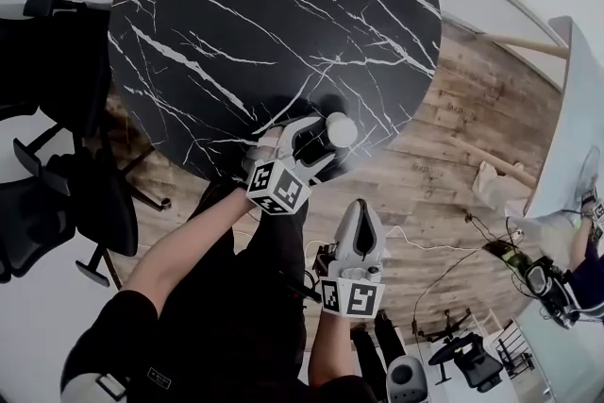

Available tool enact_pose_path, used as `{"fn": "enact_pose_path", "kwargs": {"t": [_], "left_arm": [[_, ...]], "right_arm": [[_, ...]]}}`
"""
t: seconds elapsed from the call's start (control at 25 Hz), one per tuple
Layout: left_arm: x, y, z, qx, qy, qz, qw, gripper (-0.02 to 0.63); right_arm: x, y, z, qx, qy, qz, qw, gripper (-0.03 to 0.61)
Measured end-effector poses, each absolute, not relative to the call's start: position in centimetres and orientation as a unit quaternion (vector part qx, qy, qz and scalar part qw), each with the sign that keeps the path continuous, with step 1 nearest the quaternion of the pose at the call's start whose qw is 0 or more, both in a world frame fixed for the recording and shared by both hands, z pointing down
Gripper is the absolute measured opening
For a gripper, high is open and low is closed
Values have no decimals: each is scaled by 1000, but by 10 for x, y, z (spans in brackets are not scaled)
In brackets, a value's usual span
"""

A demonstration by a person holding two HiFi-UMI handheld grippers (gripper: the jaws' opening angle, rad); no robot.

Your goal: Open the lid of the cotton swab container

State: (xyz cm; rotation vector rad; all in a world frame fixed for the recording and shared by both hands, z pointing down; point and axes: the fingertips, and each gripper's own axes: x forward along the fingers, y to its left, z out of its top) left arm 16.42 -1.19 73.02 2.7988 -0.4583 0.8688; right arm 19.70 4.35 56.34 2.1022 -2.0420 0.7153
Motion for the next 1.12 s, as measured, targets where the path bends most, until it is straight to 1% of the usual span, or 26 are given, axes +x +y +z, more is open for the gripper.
{"fn": "enact_pose_path", "kwargs": {"t": [0.24, 0.72, 0.88, 1.12], "left_arm": [[165, -23, 734, 937, -149, 306, 77, 314], [168, -31, 744, 937, -110, 321, 83, 322], [170, -24, 745, 937, -90, 330, 68, 324], [178, -25, 741, 939, -68, 336, 28, 328]], "right_arm": [[196, 43, 565, 696, -673, 243, 63, -2], [197, 40, 572, 693, -672, 250, 69, -2], [197, 41, 573, 693, -671, 253, 72, -2], [197, 40, 577, 692, -672, 254, 75, -2]]}}
